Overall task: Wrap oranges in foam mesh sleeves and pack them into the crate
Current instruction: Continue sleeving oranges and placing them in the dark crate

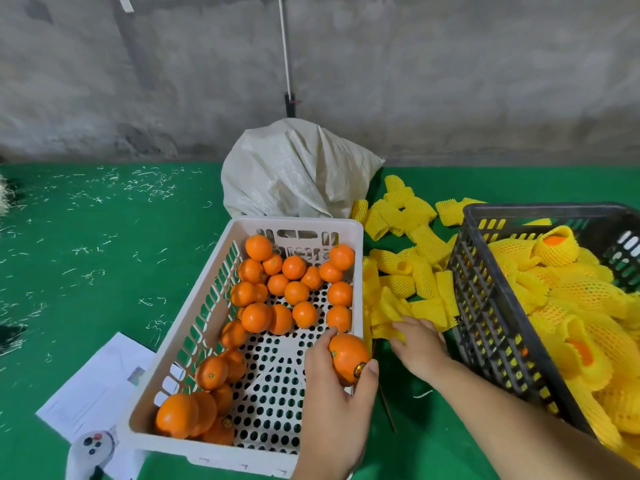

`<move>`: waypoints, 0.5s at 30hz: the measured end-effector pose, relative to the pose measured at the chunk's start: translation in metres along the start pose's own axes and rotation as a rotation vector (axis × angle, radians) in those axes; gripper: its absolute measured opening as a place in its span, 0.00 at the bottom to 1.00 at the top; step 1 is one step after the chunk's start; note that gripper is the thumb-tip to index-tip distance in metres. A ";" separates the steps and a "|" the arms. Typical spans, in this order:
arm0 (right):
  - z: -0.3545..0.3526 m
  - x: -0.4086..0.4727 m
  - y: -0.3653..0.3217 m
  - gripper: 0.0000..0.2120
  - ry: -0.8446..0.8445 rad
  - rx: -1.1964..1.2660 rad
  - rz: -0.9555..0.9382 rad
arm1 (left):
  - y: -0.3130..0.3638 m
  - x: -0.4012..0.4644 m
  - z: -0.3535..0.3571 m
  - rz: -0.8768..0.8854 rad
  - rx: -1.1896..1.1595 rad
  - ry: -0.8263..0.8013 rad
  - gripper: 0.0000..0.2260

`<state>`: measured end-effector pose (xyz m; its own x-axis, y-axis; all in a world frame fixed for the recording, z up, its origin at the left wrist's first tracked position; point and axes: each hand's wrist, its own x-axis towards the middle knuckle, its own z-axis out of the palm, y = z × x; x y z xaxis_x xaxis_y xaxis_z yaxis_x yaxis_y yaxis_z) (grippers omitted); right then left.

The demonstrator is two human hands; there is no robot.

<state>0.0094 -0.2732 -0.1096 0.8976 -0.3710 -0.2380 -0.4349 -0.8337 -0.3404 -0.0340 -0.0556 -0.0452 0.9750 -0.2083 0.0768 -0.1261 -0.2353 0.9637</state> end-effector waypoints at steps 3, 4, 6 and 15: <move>0.003 -0.033 -0.024 0.12 0.227 0.614 0.069 | 0.003 0.002 0.001 -0.024 -0.050 0.011 0.28; 0.003 -0.048 -0.034 0.11 0.251 0.815 0.096 | 0.004 0.002 0.001 -0.036 -0.074 0.012 0.28; -0.001 -0.079 -0.051 0.14 0.273 1.096 0.143 | 0.005 0.001 0.001 -0.068 -0.137 0.001 0.30; -0.065 -0.139 -0.066 0.13 0.391 1.312 0.094 | 0.018 -0.008 -0.022 -0.088 -0.386 -0.219 0.28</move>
<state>-0.0819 -0.1934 0.0049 0.7275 -0.6768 -0.1126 -0.0467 0.1149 -0.9923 -0.0398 -0.0367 -0.0232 0.9120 -0.4094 -0.0256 0.0733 0.1012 0.9922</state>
